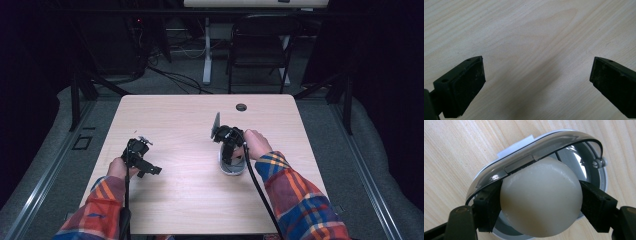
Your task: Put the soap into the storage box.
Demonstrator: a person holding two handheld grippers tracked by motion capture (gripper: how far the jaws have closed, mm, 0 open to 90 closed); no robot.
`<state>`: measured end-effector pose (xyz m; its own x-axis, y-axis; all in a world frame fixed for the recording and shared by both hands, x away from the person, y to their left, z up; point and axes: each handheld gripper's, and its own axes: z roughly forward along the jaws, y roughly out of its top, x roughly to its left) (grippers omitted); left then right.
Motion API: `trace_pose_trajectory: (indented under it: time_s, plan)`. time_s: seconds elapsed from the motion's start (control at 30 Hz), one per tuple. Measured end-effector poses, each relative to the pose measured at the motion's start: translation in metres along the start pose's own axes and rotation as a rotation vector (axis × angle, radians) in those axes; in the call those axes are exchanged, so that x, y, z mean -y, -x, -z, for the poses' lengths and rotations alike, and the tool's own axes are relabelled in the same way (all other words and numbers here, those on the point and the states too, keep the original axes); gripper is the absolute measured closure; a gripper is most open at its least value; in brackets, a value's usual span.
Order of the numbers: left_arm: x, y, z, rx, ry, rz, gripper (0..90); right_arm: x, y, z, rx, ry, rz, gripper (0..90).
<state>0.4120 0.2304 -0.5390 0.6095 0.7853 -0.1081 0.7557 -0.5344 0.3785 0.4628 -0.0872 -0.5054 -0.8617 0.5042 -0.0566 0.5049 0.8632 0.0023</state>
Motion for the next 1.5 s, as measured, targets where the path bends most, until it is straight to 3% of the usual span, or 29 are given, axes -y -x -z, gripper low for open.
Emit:
trace_pose_trajectory:
  time_s: [0.5,0.83,1.2,1.5]
  plan:
    - [0.000,0.000,0.000,0.007,-0.004,0.005,0.0,0.007,0.004,0.006,-0.004,0.015,-0.004,20.3]
    - [0.000,0.000,0.000,0.006,-0.005,-0.002,0.0,0.018,0.004,0.018,0.004,0.055,-0.009,17.7]
    - [0.000,0.000,0.000,0.005,-0.007,-0.002,0.0,0.049,0.010,0.038,0.006,0.128,-0.049,13.7]
    - [-0.001,0.001,0.000,0.002,-0.009,-0.004,0.0,0.084,0.019,0.042,0.024,0.139,-0.101,7.5]
